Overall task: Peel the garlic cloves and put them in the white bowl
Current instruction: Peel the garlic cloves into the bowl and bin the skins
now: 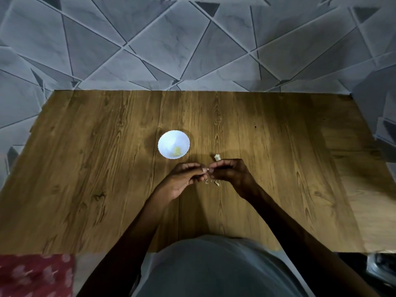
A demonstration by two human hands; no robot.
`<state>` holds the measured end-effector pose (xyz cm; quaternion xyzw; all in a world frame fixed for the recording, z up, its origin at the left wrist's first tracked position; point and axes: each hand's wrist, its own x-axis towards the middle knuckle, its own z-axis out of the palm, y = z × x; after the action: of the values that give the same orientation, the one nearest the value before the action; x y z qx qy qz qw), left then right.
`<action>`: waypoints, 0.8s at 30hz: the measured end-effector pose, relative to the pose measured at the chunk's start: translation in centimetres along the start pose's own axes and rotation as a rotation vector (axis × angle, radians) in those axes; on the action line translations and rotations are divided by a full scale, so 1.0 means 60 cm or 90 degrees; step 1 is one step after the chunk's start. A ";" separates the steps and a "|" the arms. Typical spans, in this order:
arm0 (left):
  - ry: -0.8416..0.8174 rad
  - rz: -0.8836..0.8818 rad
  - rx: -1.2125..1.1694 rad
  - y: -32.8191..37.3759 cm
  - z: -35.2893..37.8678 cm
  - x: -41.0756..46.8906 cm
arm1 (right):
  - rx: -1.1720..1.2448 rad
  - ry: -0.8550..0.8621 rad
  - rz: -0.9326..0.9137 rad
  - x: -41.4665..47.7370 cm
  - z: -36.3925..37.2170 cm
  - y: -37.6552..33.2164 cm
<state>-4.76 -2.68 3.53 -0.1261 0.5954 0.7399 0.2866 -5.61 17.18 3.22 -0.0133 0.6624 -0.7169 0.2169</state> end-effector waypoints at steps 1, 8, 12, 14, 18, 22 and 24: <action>0.008 -0.004 0.007 0.001 0.001 0.000 | -0.022 0.004 -0.002 0.000 0.002 -0.002; 0.072 -0.029 0.106 0.011 0.008 0.006 | -0.258 0.111 -0.097 0.005 0.024 -0.003; 0.072 -0.011 0.156 0.014 0.008 0.007 | -0.225 0.123 -0.074 0.004 0.023 -0.002; 0.073 -0.023 0.138 0.017 0.010 0.007 | -0.190 0.120 -0.061 0.002 0.023 -0.003; 0.024 -0.104 0.024 0.027 0.013 0.000 | -0.154 0.093 -0.063 0.001 0.019 -0.005; 0.008 -0.162 -0.055 0.035 0.012 -0.006 | -0.139 0.059 -0.056 0.000 0.017 -0.014; 0.002 -0.187 -0.073 0.036 0.010 -0.008 | -0.144 0.038 -0.063 0.000 0.017 -0.018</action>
<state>-5.55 -2.53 5.67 -0.2293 0.5276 0.7228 0.3829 -5.60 16.24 4.39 -0.0488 0.7440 -0.6472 0.1587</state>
